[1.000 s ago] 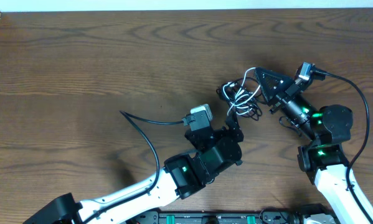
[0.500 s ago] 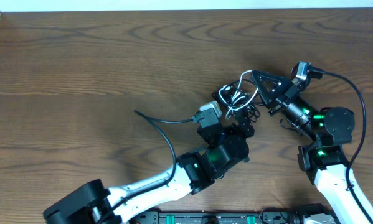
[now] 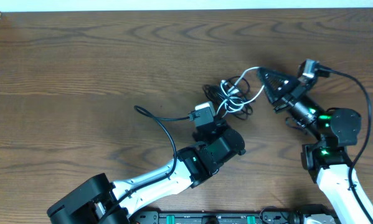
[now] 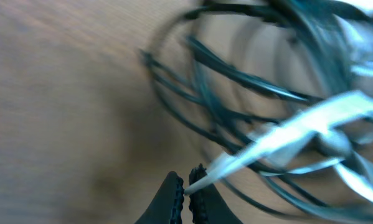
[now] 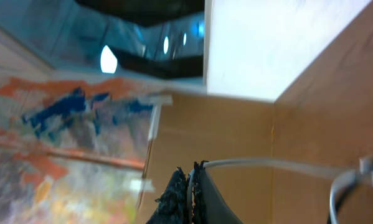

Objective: Untangle cables

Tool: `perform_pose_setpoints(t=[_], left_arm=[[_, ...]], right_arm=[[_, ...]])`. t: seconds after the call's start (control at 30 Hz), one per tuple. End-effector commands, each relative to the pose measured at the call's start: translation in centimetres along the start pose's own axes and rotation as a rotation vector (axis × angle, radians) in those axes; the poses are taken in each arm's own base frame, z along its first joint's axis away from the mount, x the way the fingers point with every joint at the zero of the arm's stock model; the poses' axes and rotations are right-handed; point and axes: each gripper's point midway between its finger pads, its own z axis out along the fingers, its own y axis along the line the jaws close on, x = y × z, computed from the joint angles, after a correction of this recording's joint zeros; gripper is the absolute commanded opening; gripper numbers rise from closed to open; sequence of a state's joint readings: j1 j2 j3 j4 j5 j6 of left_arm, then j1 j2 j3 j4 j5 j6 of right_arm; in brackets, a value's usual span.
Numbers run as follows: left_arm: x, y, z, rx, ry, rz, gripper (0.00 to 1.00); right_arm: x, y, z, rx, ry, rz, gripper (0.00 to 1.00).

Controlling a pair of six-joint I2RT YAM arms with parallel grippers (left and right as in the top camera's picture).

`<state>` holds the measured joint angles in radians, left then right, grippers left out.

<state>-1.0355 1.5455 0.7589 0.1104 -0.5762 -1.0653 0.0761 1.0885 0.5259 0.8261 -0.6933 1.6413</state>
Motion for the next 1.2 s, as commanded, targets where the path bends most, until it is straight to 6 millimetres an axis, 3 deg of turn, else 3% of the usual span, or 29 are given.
perform_pose_setpoints(t=[0.0,0.13,0.27,0.37,0.53,0.67,0.77,0.87,1.17], left_arm=[[0.3,1.6,0.1,-0.063,0.013,0.05,0.08],[0.2,2.9,0.1,-0.115,0.004,0.046,0.08],[-0.4,3.4,0.4,-0.131,-0.006,0.023,0.08],[-0.7,4.2,0.6,-0.159,-0.009,0.003,0.08],[-1.0,7.6,0.6,-0.281,-0.003,-0.082,0.08],[-1.3,10.5,0.3,-0.389,-0.01,-0.173,0.08],[-1.4,10.9,0.3,-0.404,-0.009,-0.172,0.08],[-1.4,10.8,0.3,-0.4,-0.01,-0.174,0.08],[-1.5,10.2,0.5,-0.377,-0.013,-0.191,0.08]], right_arm=[[-4.0,2.0,-1.0,-0.03,-0.17,-0.157,0.02],[-8.6,1.4,-3.4,0.038,-0.351,-0.29,0.02],[-10.3,-0.2,-4.8,0.107,-0.401,-0.254,0.01],[-11.3,-0.3,-5.4,0.131,-0.445,-0.31,0.01],[-13.8,-1.2,-7.3,0.239,-0.566,-0.452,0.03],[-15.9,-4.2,-9.8,0.409,-0.686,-0.444,0.03],[-16.3,-6.1,-10.7,0.491,-0.715,-0.397,0.02],[-16.1,-6.6,-10.7,0.502,-0.705,-0.385,0.05],[-11.8,-6.5,-6.6,0.394,-0.474,-0.295,0.28]])
